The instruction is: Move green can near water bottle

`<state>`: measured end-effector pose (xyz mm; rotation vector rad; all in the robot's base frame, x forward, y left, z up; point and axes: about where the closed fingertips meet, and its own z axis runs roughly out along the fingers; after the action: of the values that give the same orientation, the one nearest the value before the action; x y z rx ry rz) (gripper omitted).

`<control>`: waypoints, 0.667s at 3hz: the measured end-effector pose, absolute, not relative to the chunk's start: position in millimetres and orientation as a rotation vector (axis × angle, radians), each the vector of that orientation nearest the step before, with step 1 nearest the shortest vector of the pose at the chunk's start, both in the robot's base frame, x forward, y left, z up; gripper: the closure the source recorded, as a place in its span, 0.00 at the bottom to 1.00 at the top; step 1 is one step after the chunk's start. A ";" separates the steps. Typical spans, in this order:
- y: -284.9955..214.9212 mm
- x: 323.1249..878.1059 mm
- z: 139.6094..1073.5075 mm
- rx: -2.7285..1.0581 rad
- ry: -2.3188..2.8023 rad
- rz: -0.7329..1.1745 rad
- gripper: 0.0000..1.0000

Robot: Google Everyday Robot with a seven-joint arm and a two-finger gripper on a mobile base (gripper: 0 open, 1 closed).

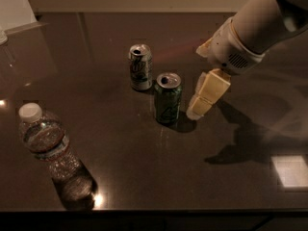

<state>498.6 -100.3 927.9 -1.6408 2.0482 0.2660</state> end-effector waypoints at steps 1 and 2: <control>-79.2 497.7 920.1 -1.633 2.030 0.342 0.00; -56.2 495.4 910.3 -1.645 2.005 0.403 0.00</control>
Offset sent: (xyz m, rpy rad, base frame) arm -0.0051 0.0563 -0.0247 0.1134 0.0608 0.0611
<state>495.4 -56.2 910.3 -1.6451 2.0049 0.4032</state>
